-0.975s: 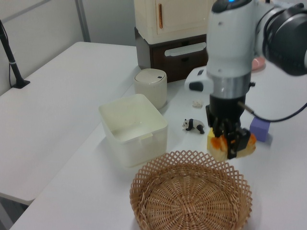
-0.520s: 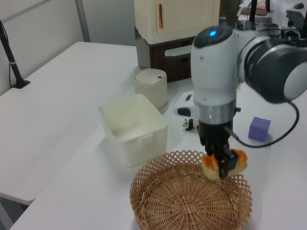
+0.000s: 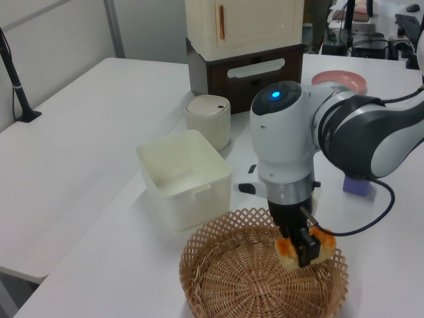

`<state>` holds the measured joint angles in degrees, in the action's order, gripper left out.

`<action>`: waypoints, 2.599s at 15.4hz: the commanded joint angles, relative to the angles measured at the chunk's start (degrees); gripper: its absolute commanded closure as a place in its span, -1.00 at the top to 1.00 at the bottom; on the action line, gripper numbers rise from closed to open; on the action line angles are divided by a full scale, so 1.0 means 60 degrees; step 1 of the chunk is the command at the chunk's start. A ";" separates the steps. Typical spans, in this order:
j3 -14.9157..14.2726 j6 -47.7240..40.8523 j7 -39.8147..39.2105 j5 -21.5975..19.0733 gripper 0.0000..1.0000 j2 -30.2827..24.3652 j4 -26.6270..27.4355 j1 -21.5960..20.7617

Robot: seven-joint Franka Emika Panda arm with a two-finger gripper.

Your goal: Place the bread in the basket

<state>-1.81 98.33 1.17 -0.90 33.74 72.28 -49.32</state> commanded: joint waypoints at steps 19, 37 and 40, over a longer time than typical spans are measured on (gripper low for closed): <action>0.0053 0.1176 0.1768 0.0488 1.00 0.0706 -0.0270 -0.0041; 0.0140 -0.1854 0.1343 0.0356 1.00 -0.4185 0.0388 0.0910; 0.1715 -0.2265 0.1431 0.0298 1.00 -0.4888 0.0973 0.2777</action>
<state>-0.34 86.02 10.24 1.36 9.73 71.72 -43.00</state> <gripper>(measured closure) 0.000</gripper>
